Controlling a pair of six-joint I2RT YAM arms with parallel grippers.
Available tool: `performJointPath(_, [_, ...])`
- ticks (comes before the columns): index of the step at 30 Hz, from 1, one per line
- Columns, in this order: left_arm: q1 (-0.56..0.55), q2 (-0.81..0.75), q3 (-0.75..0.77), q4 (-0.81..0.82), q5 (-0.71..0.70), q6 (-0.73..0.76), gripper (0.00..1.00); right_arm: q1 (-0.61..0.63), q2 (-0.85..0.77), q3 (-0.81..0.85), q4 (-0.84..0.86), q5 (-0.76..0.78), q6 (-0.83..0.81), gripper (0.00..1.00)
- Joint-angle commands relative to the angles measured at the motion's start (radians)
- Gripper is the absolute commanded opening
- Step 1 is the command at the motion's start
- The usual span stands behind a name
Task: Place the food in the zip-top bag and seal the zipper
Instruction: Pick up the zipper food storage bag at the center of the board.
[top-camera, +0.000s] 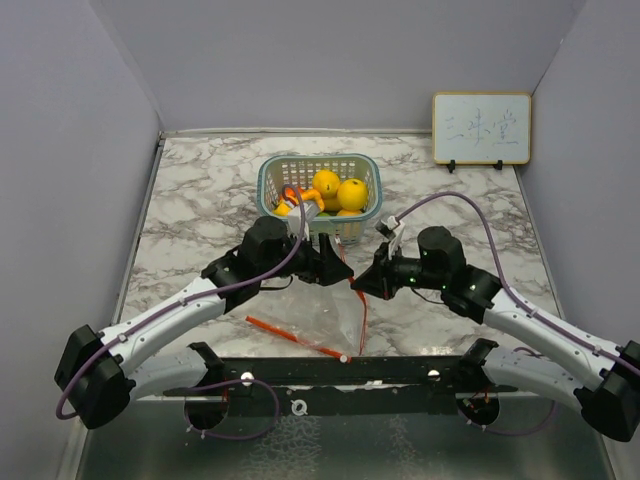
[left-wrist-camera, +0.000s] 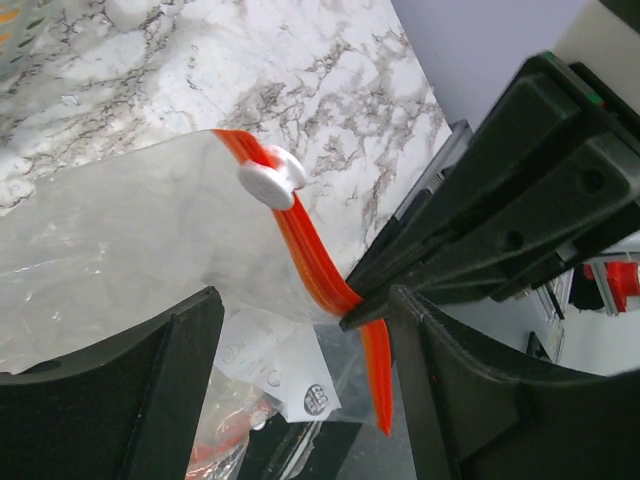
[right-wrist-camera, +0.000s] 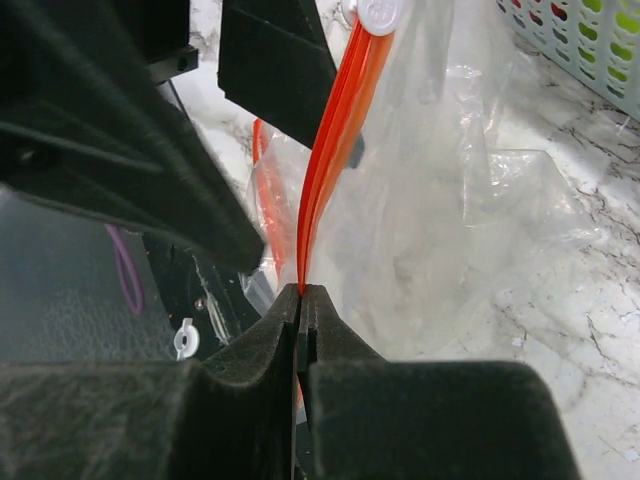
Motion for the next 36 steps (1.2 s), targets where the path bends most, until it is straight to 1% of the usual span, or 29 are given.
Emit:
performJointPath(1, [-0.019, 0.013, -0.01, 0.073, -0.109, -0.033, 0.64, 0.026, -0.005, 0.042, 0.025, 0.033, 0.015, 0.02])
performJointPath(2, [-0.021, 0.014, -0.015, 0.074, -0.12, -0.033, 0.58, 0.028, -0.006, 0.046, 0.023, 0.033, 0.016, 0.02])
performJointPath(3, [-0.023, 0.013, -0.02, 0.077, -0.132, -0.033, 0.55, 0.031, -0.008, 0.049, 0.019, 0.033, 0.015, 0.02])
performJointPath(5, [-0.025, 0.007, -0.034, 0.093, -0.152, -0.033, 0.53, 0.037, -0.011, 0.054, 0.01, 0.03, 0.013, 0.02])
performJointPath(8, [-0.024, 0.006, -0.054, 0.13, -0.159, -0.037, 0.43, 0.042, -0.02, 0.049, 0.006, 0.026, 0.018, 0.02])
performJointPath(11, [-0.025, 0.014, -0.072, 0.162, -0.158, -0.049, 0.17, 0.044, -0.03, 0.05, 0.006, 0.025, 0.022, 0.02])
performJointPath(13, [-0.025, 0.017, -0.081, 0.171, -0.155, -0.051, 0.01, 0.044, -0.036, 0.056, -0.01, 0.042, 0.022, 0.02])
performJointPath(16, [-0.025, 0.004, -0.094, 0.167, -0.156, -0.045, 0.0, 0.044, -0.045, 0.069, -0.064, 0.11, 0.018, 0.07])
performJointPath(20, [-0.026, -0.035, -0.12, 0.163, -0.146, -0.023, 0.0, 0.044, -0.04, 0.081, -0.115, 0.197, 0.012, 0.2])
performJointPath(23, [-0.025, -0.065, -0.138, 0.16, -0.147, -0.006, 0.0, 0.044, -0.033, 0.091, -0.107, 0.171, 0.007, 0.29])
performJointPath(25, [-0.025, -0.079, -0.148, 0.162, -0.152, 0.002, 0.0, 0.044, -0.029, 0.1, -0.099, 0.147, 0.006, 0.33])
performJointPath(28, [-0.027, -0.099, -0.161, 0.181, -0.154, 0.007, 0.0, 0.044, 0.005, 0.116, -0.136, 0.123, -0.015, 0.33])
performJointPath(31, [-0.025, -0.116, -0.166, 0.2, -0.143, 0.012, 0.0, 0.045, 0.022, 0.1, -0.164, 0.054, -0.044, 0.31])
performJointPath(34, [-0.026, -0.126, -0.163, 0.198, -0.142, 0.024, 0.0, 0.046, -0.016, 0.067, -0.17, 0.006, -0.054, 0.31])
performJointPath(36, [-0.025, -0.13, -0.166, 0.199, -0.148, 0.027, 0.0, 0.046, -0.047, 0.053, -0.183, 0.001, -0.061, 0.31])
